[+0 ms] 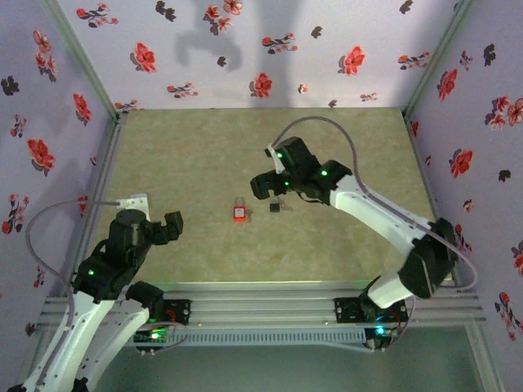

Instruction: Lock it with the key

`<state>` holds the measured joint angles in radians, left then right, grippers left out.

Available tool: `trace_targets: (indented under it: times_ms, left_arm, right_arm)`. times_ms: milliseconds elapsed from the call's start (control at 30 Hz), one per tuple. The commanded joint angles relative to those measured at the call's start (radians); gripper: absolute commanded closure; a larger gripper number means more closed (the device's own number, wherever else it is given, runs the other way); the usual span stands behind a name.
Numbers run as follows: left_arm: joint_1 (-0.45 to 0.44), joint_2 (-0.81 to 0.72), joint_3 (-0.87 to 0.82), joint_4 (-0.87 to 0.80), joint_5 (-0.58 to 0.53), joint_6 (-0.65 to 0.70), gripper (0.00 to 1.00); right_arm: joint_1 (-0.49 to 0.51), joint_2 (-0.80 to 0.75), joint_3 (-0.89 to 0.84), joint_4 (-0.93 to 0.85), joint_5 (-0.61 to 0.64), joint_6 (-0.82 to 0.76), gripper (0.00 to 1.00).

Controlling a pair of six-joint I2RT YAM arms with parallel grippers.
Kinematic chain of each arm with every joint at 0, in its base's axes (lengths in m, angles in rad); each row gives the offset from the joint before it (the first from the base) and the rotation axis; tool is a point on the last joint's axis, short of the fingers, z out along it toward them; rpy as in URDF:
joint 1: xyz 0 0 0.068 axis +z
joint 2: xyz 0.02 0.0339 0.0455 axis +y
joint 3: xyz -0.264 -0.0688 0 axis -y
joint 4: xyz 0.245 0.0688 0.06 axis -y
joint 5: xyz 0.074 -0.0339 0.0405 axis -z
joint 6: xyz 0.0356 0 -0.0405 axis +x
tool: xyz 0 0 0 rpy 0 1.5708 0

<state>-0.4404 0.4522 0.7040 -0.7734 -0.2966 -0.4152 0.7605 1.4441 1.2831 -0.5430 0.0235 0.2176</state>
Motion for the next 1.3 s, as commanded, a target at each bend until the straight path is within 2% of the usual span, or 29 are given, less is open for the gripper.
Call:
trace_targets:
  times_ms: [0,167,333,533,800,1100,1267]
  left_arm:
    - [-0.006,0.006,0.005,-0.012,-0.020,-0.002,0.00]
    - [-0.005,0.020,0.009,-0.015,-0.024,-0.011,0.00]
    - [-0.006,0.020,0.003,-0.005,-0.029,-0.014,0.00]
    - [-0.006,0.022,-0.016,0.030,-0.033,-0.016,0.00]
    - [-0.006,0.036,-0.020,0.079,-0.029,-0.013,0.00]
    - [-0.006,0.056,-0.049,0.234,-0.019,0.028,0.00]
    - [-0.005,0.104,-0.086,0.340,-0.028,0.079,0.00]
  right_arm:
    - [0.003,-0.136,-0.131,0.138,0.100,-0.089,0.01]
    - [0.003,-0.364,-0.398,0.402,0.208,-0.161,0.01]
    - [0.002,-0.472,-0.583,0.643,0.327,-0.171,0.01]
    - [-0.015,-0.485,-0.637,0.680,0.465,-0.217,0.01]
    - [-0.094,-0.489,-0.714,0.787,0.530,-0.254,0.01]
    - [-0.269,-0.493,-0.760,0.848,0.584,-0.294,0.01]
    - [-0.389,-0.441,-0.787,0.911,0.580,-0.234,0.01]
